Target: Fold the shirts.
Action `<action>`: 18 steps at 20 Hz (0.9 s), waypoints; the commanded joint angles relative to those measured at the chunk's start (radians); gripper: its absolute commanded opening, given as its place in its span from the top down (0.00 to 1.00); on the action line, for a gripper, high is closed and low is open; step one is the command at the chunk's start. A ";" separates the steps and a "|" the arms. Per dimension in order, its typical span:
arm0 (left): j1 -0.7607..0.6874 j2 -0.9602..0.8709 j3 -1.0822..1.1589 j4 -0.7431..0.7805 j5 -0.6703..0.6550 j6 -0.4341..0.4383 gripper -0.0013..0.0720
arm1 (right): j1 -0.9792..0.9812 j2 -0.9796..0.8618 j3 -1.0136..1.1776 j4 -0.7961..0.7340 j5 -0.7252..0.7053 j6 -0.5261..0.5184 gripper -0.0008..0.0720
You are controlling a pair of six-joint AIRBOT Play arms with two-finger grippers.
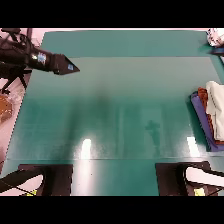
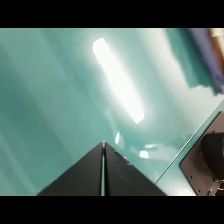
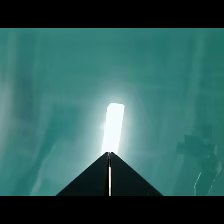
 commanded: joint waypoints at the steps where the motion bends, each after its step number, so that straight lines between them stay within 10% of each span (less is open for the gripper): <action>1: 0.000 0.000 0.083 -0.063 -0.037 0.061 0.95 | 0.377 -0.027 -0.033 0.032 -0.082 -0.094 0.97; 13: 0.000 0.005 0.093 -0.219 -0.187 0.111 0.95 | 0.628 -0.027 -0.073 0.032 -0.169 -0.167 0.97; 18: 0.001 0.127 0.093 -0.060 -0.035 0.112 0.95 | 0.628 -0.028 -0.069 0.026 -0.153 -0.167 0.96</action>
